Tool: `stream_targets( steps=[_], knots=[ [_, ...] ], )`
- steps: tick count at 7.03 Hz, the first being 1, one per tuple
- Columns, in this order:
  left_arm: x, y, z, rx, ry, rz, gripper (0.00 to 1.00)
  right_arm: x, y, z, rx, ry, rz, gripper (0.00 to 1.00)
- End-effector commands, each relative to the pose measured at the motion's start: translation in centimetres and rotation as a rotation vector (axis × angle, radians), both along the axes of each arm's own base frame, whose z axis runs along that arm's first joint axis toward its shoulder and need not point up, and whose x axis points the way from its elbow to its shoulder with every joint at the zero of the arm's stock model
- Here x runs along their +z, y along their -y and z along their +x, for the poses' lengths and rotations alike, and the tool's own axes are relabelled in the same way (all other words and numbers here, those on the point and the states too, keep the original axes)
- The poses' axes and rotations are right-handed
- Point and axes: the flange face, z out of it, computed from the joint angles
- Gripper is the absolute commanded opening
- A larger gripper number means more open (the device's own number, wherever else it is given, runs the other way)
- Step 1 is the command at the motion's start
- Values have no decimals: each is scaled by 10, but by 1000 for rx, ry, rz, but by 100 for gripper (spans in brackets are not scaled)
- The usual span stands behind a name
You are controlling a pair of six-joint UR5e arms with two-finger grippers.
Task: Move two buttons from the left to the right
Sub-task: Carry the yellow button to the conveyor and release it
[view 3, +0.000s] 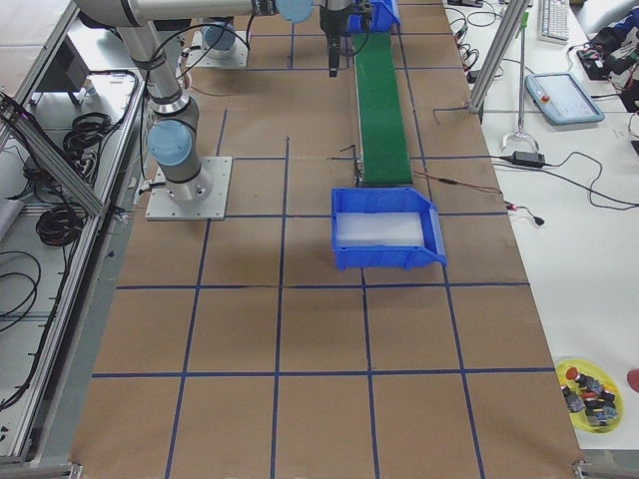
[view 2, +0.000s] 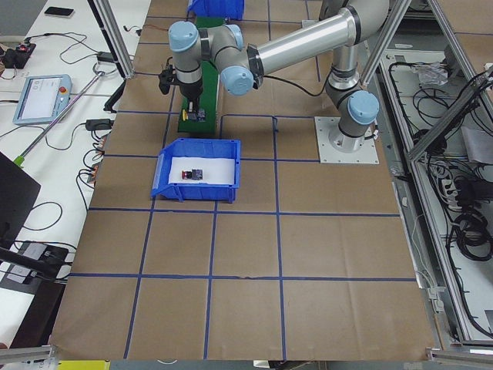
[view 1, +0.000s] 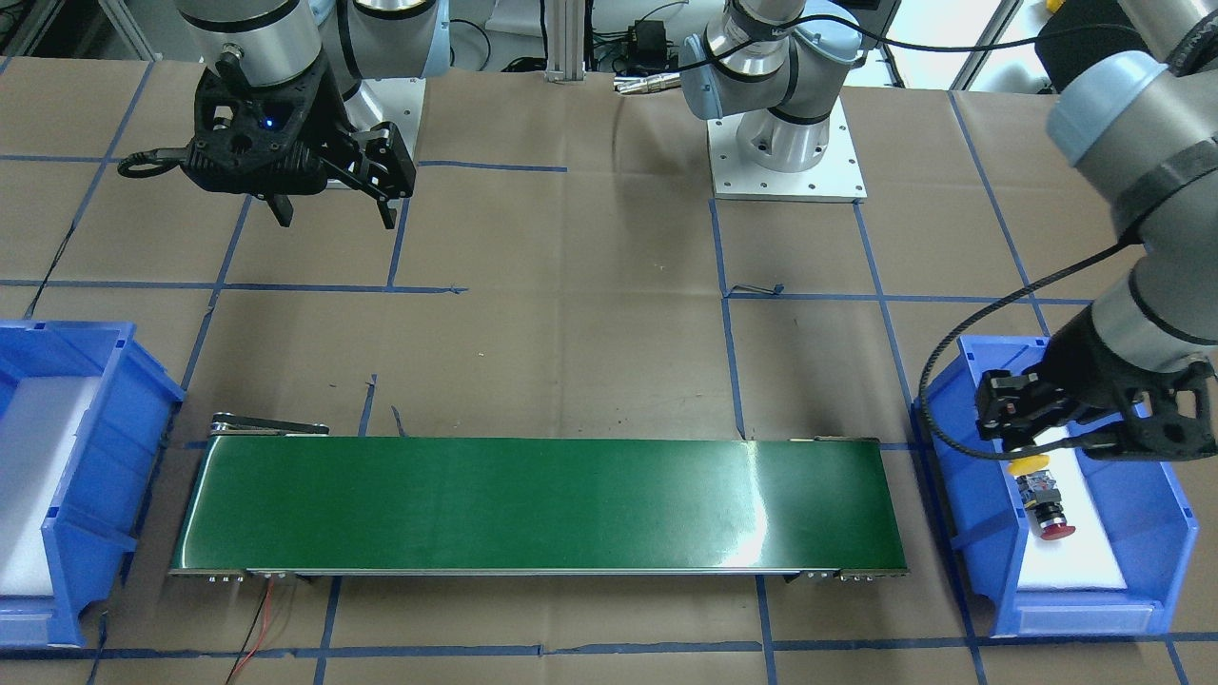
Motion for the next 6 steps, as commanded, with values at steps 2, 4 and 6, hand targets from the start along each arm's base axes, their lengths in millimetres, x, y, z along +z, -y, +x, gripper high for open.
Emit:
stream_targets(
  steps=[2,4,6],
  knots=[
    [-61,8,-111,57,-6,56,10,-1,0,0,-2,1,3,100],
    [-98,17,-153,21,-1,42,10,-2,1,0,-4,1,5,100],
    [-122,21,-161,-4,-4,70,10,-1,0,0,-4,1,2,100]
  ],
)
